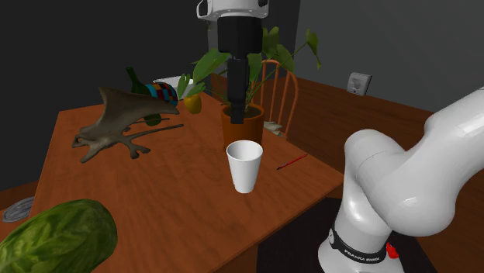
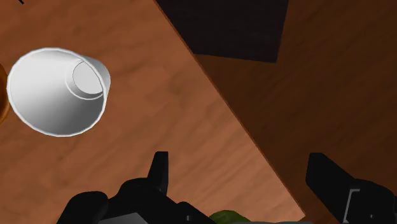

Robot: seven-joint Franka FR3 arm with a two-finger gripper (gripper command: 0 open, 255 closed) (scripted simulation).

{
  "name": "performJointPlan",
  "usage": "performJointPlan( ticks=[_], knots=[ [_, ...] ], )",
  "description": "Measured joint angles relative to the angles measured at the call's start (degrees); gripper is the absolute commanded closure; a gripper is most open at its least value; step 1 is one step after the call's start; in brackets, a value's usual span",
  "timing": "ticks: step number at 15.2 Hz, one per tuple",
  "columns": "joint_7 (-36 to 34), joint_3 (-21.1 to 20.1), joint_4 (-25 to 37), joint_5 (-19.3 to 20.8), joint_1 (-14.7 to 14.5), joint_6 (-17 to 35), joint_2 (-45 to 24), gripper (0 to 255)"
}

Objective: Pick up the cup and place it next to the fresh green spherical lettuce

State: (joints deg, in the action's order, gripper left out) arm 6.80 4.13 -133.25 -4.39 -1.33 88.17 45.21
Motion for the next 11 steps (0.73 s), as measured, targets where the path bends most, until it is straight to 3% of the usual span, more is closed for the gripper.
performJointPlan(
  ticks=[4,11],
  knots=[
    [2.1,2.1,-2.4,1.2,0.9,2.0,0.5,0],
    [9.8,10.0,-9.7,5.7,4.1,10.6,-0.1,0]
  ],
)
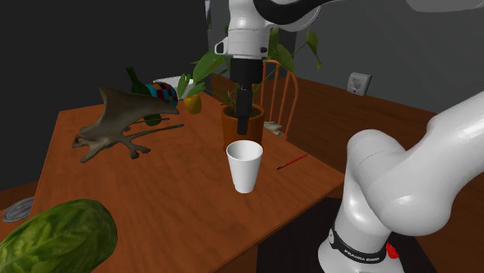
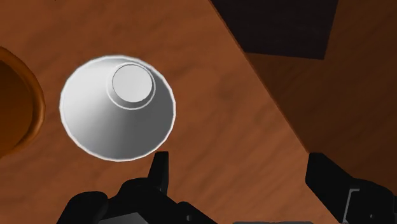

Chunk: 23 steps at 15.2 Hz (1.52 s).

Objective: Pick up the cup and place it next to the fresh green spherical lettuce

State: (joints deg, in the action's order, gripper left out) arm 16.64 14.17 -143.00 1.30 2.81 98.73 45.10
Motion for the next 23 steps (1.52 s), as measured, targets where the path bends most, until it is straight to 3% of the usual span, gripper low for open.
performJointPlan(
  ticks=[7,13,23],
  knots=[
    [8.8,9.5,-2.9,3.9,2.7,9.3,-5.7,0],
    [16.9,18.2,-3.2,4.5,2.9,19.2,-14.3,0],
    [19.0,19.1,-6.8,3.2,2.1,26.6,-17.2,0]
  ],
)
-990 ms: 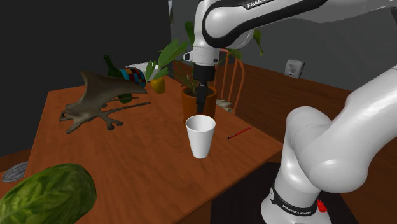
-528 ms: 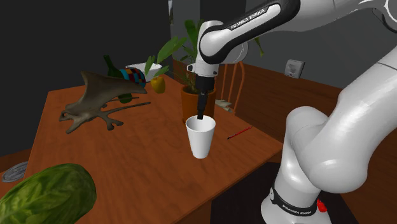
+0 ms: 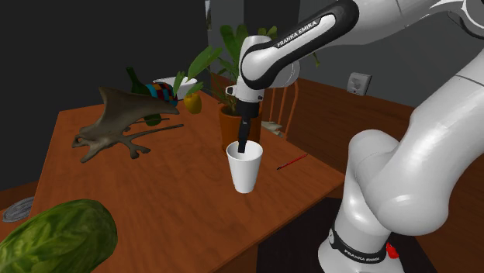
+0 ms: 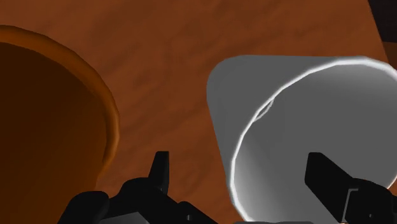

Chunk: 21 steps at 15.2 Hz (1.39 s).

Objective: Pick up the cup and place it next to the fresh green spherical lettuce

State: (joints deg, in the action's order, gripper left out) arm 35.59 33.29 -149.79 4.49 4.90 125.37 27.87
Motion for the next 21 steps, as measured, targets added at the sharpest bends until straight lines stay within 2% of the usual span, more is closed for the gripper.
performJointPlan(
  ticks=[5,6,16,21],
  knots=[
    [0.4,0.6,-0.3,0.0,0.3,0.4,-1.0,0],
    [0.5,0.5,-0.3,0.0,0.3,0.5,-1.1,255],
    [0.4,0.9,-0.4,-0.1,0.5,0.7,-1.5,255],
    [-0.5,0.0,1.4,0.3,1.0,-3.5,0.1,255]
  ],
)
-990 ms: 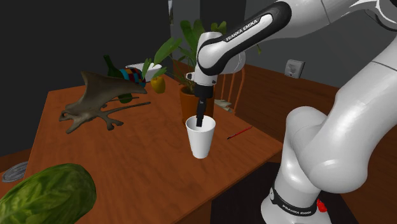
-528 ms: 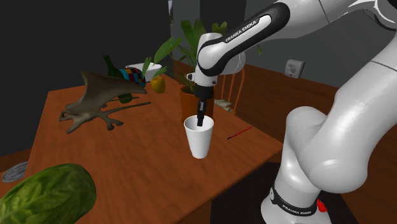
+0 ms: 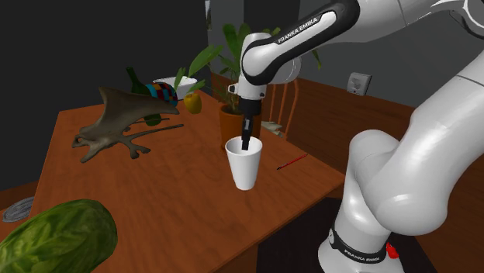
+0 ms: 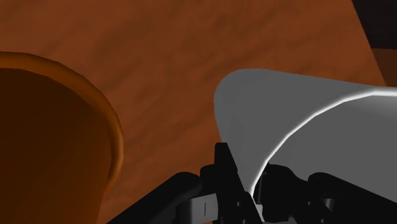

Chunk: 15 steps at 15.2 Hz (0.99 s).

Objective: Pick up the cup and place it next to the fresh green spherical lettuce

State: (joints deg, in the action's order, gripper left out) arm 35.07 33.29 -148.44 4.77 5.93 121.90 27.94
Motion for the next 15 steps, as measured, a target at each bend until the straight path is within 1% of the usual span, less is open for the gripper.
performJointPlan(
  ticks=[15],
  knots=[
    [-2.8,-3.4,7.8,0.2,0.7,-12.3,4.9,255]
  ],
)
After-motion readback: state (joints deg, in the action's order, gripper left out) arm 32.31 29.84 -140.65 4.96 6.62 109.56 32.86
